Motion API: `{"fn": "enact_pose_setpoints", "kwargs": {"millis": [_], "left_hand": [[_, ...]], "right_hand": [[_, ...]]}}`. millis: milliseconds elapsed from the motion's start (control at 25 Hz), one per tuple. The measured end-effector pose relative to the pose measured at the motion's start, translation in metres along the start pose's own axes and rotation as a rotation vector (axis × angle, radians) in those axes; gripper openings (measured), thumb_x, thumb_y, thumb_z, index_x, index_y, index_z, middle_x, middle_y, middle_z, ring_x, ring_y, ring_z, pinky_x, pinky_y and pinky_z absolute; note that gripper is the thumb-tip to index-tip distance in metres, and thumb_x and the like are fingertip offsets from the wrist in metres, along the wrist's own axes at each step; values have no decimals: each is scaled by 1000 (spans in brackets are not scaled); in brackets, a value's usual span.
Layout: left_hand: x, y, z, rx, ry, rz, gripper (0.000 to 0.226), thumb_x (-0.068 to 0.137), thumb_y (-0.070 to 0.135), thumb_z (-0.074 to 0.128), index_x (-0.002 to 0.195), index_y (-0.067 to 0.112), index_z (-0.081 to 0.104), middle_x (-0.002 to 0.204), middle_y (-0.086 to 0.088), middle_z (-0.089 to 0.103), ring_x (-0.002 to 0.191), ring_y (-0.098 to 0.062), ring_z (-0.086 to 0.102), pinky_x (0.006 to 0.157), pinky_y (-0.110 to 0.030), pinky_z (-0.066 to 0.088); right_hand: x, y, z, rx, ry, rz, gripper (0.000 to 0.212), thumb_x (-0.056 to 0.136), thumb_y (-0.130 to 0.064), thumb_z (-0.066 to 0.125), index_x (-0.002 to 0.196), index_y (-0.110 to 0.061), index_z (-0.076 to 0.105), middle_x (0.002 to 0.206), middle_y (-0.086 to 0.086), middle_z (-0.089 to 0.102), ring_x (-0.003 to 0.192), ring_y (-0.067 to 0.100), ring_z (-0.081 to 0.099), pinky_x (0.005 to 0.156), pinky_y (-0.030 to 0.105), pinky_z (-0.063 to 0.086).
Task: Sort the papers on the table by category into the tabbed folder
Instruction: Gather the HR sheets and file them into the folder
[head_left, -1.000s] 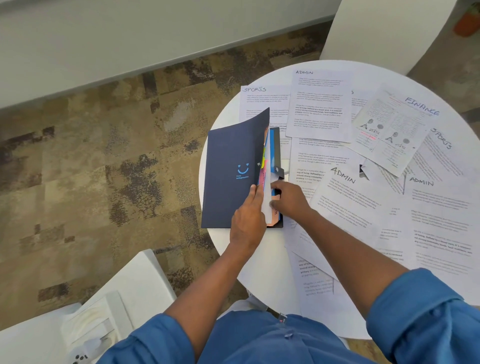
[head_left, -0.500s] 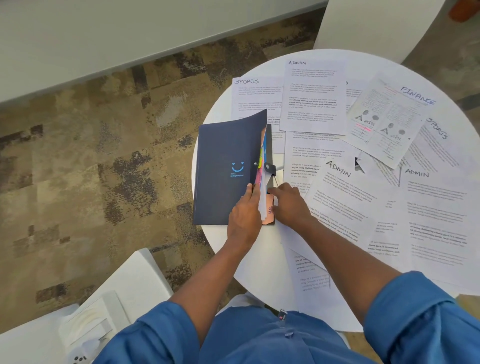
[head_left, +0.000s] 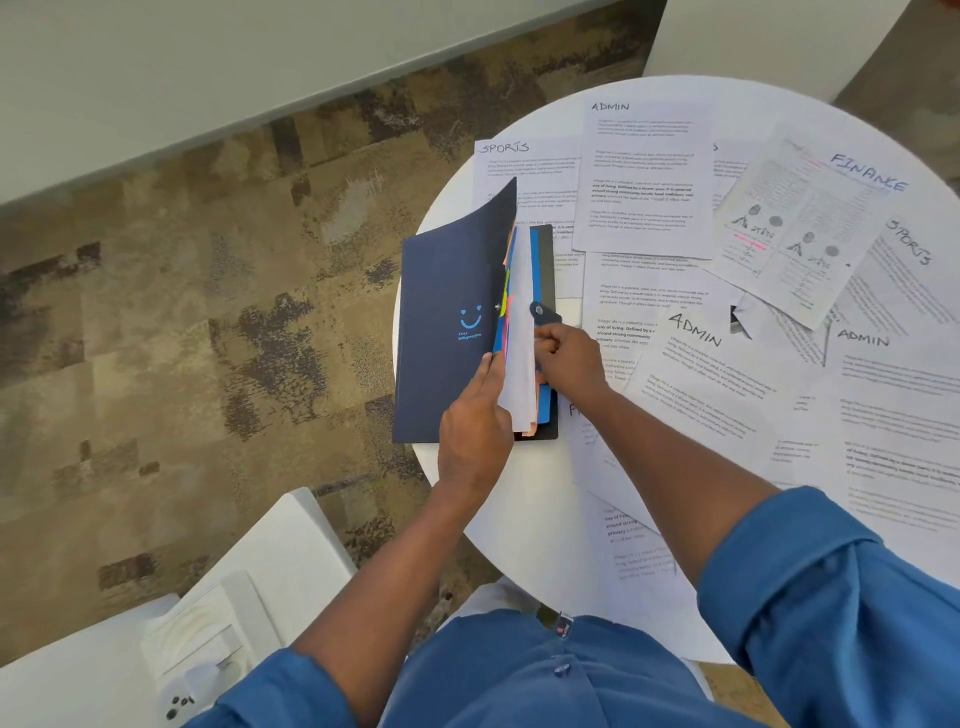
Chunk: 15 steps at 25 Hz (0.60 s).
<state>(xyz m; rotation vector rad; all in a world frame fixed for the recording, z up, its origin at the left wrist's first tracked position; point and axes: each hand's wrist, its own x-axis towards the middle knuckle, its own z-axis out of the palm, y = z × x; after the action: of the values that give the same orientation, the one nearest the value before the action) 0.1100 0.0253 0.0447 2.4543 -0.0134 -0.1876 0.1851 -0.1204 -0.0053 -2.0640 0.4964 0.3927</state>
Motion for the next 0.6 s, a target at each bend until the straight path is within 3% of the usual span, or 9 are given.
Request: {"fn": "enact_pose_setpoints", "kwargs": {"millis": [80, 120, 200, 280, 400, 480, 600], "left_hand": [[1, -2, -3, -1, 15, 8, 68, 85, -10, 51, 147, 15, 45, 151, -7, 46, 94, -27, 69, 74, -42, 60], [1, -2, -4, -2, 15, 11, 68, 85, -10, 51, 147, 15, 45, 151, -7, 46, 97, -27, 69, 75, -40, 60], [0, -2, -6, -16, 16, 18, 66, 86, -10, 51, 147, 14, 45, 151, -8, 46, 103, -27, 68, 77, -39, 60], [0, -3, -7, -24, 16, 21, 64, 88, -9, 52, 147, 13, 44, 151, -9, 46, 105, -26, 67, 78, -39, 61], [-1, -3, -8, -24, 21, 25, 64, 88, -8, 53, 147, 14, 44, 151, -9, 46, 104, -26, 68, 75, -39, 61], [-1, -4, -9, -27, 21, 28, 65, 87, -8, 53, 147, 14, 44, 150, -8, 46, 105, -27, 68, 78, -39, 61], [0, -3, -11, -26, 23, 13, 64, 88, -7, 53, 148, 15, 43, 151, -8, 46, 111, -27, 65, 83, -38, 60]], "right_hand": [[-2, -10, -2, 10, -76, 32, 33, 97, -25, 47, 121, -13, 65, 94, 12, 74, 66, 21, 69, 51, 24, 57], [-3, -15, -2, 39, -122, 58, 32, 100, -29, 48, 117, -10, 66, 90, 15, 73, 63, 22, 68, 49, 26, 57], [-4, -28, -1, 169, -200, 141, 45, 101, -43, 45, 108, -4, 67, 84, 17, 71, 64, 24, 67, 58, 33, 60], [-7, -44, -3, 284, -262, 248, 52, 101, -49, 41, 113, -4, 64, 83, 11, 67, 70, 20, 67, 66, 33, 58], [-13, -62, -8, 557, -361, 402, 45, 100, -54, 37, 112, -15, 57, 92, 7, 65, 83, 19, 65, 81, 38, 56], [-21, -69, -8, 696, -401, 403, 35, 99, -52, 40, 103, -22, 57, 91, 6, 66, 84, 20, 65, 80, 40, 56], [-21, -60, -2, 414, -345, 240, 25, 101, -34, 49, 115, -15, 56, 106, 10, 65, 90, 22, 65, 82, 41, 57]]}}
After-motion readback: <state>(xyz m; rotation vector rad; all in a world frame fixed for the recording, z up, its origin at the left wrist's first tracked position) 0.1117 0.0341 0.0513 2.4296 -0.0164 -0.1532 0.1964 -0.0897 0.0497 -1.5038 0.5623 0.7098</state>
